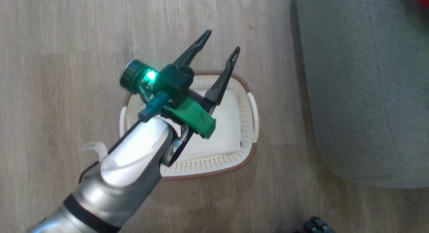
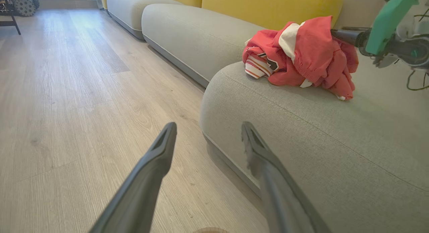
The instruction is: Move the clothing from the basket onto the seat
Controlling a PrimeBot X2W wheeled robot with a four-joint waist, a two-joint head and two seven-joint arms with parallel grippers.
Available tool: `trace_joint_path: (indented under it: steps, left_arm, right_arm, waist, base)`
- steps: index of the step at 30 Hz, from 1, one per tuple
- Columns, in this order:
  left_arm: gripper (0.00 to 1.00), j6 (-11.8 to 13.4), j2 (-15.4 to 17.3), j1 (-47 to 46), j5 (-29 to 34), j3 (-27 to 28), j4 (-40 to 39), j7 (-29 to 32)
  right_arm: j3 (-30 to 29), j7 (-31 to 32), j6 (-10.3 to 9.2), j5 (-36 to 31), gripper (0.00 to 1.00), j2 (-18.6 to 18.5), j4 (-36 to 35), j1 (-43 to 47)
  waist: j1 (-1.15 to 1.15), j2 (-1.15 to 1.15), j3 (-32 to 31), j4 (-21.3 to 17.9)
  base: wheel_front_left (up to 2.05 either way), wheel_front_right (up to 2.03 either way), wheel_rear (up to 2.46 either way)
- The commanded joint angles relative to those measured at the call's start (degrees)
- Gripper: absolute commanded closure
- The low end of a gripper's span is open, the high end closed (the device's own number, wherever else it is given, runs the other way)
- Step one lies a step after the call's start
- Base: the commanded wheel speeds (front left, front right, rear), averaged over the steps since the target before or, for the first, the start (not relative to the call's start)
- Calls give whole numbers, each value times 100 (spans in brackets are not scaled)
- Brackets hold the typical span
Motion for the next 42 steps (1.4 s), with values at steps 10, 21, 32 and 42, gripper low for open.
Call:
trace_joint_path:
  steps: [10,21,32,42]
  left_arm:
    - [0,38,17,295,-304,373,11,-148]
    - [0,202,26,1044,-505,972,176,-234]
    - [0,362,86,2110,-304,1969,-71,-237]
    - [0,471,121,3250,-13,2771,-466,-238]
  right_arm:
    - [818,-53,-2,582,0,21,-1192,919]
    - [1529,-53,-2,1132,0,218,-1993,1713]
    - [1663,-53,-2,1092,0,1023,-3086,3088]
    - [1695,-53,-2,910,0,1759,-4211,4364]
  waist:
    - [0,0,-698,-164]
    - [0,0,-1652,217]
    - [0,0,-2322,651]
    - [0,0,-2699,723]
  base:
    - [0,0,0]
    - [0,0,0]
    - [0,0,0]
    - [0,0,0]
